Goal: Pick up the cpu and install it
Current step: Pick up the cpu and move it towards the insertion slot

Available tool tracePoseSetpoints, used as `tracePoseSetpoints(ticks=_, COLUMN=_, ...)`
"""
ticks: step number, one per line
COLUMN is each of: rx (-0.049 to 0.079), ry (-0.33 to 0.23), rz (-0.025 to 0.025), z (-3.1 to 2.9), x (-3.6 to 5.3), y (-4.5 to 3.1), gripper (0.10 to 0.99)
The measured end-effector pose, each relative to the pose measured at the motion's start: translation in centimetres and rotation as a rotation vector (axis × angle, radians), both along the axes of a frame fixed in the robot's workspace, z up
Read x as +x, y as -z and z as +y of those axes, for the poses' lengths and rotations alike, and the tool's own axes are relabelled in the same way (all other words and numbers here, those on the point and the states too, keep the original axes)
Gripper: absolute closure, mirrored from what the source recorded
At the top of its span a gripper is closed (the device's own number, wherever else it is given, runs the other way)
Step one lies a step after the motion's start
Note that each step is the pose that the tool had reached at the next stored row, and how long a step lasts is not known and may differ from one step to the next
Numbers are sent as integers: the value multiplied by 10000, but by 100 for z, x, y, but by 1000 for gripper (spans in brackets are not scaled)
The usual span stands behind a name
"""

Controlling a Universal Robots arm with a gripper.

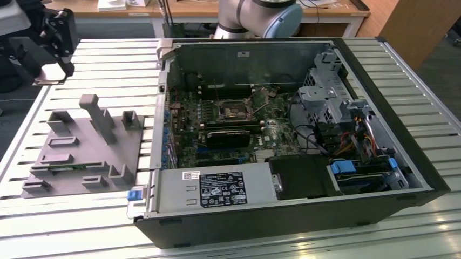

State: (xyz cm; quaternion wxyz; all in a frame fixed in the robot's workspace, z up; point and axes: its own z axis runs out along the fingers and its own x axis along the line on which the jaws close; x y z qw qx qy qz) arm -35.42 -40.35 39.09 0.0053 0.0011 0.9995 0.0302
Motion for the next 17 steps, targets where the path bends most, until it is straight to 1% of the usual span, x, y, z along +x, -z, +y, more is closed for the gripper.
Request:
tracePoseSetpoints(ticks=8, rx=-1, ry=3, rz=1, z=1, x=221, y=0, gripper=549)
tracePoseSetpoints(ticks=13, rx=0, ry=3, rz=0, z=1, x=321, y=2, gripper=549)
tracePoseSetpoints(ticks=17, rx=0, ry=3, rz=0, z=1, x=383, y=3, gripper=549)
